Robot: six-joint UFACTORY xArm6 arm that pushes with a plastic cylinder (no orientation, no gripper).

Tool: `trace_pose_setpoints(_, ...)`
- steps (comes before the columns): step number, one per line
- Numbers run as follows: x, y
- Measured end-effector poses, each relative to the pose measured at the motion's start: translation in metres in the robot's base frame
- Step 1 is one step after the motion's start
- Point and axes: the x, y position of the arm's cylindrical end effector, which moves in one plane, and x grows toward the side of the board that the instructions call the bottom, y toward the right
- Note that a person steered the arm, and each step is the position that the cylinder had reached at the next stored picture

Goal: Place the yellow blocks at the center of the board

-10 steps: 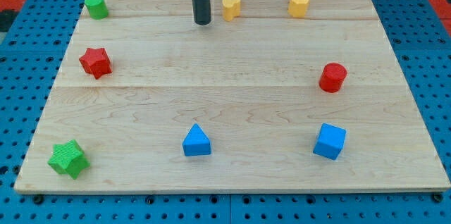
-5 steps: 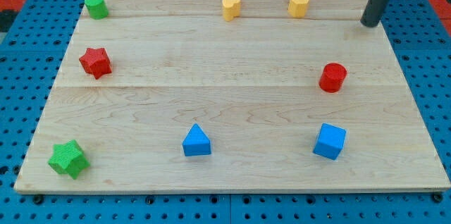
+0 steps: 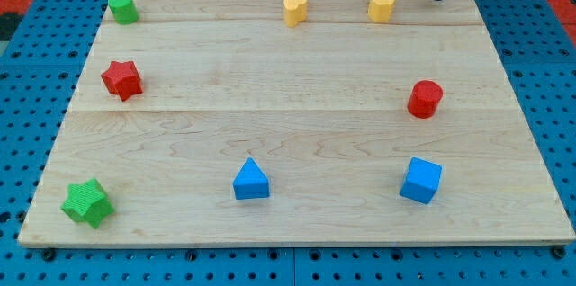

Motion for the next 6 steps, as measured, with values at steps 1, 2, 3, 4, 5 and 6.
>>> trace_pose_setpoints(1, 0.019, -0.062)
trace_pose_setpoints(2, 0.019, -0.067)
trace_pose_setpoints(3, 0.022, -0.039)
trace_pose_setpoints(4, 0.023, -0.037)
trace_pose_setpoints(5, 0.023, -0.103)
trace_pose_setpoints(6, 0.036, -0.101)
